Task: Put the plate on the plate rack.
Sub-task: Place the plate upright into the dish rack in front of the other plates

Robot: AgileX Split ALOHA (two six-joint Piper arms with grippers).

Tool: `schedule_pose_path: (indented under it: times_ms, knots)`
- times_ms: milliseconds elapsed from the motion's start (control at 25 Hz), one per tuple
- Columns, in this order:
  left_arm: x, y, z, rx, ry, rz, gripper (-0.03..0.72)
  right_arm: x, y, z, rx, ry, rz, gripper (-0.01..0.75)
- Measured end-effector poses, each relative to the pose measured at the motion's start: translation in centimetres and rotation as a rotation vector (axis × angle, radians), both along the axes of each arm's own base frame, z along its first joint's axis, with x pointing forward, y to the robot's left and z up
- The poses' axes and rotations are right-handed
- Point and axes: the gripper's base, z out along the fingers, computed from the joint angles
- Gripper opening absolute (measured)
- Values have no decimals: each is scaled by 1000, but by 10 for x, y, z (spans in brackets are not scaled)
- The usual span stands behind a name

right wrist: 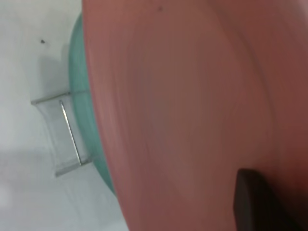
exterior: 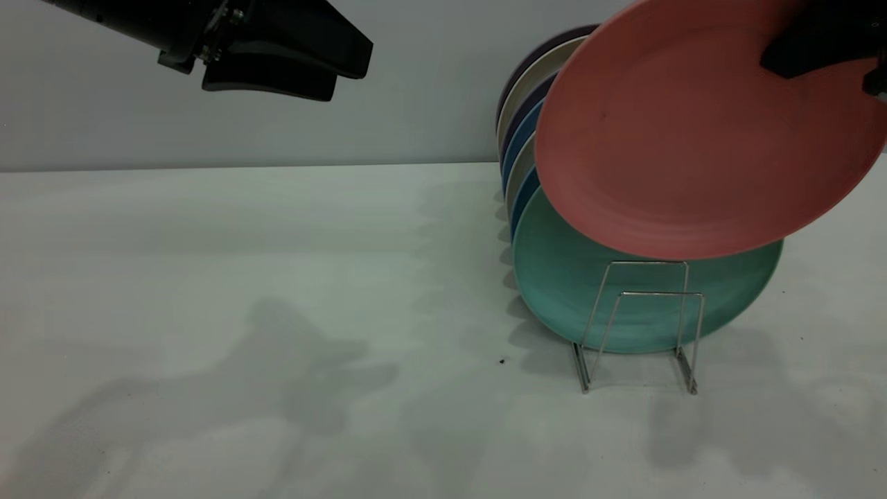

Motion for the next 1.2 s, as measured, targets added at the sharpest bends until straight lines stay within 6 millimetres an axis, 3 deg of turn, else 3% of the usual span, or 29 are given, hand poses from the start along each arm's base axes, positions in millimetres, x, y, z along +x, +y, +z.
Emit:
schedule_pose_path:
  times_ms: [680, 1200]
  knots:
    - [0, 0, 1, -7, -6, 1, 499, 13, 4, -25, -9, 49, -2, 101]
    - [1, -1, 1, -15, -8, 5, 499, 22, 23, -63, -43, 129, 48, 101]
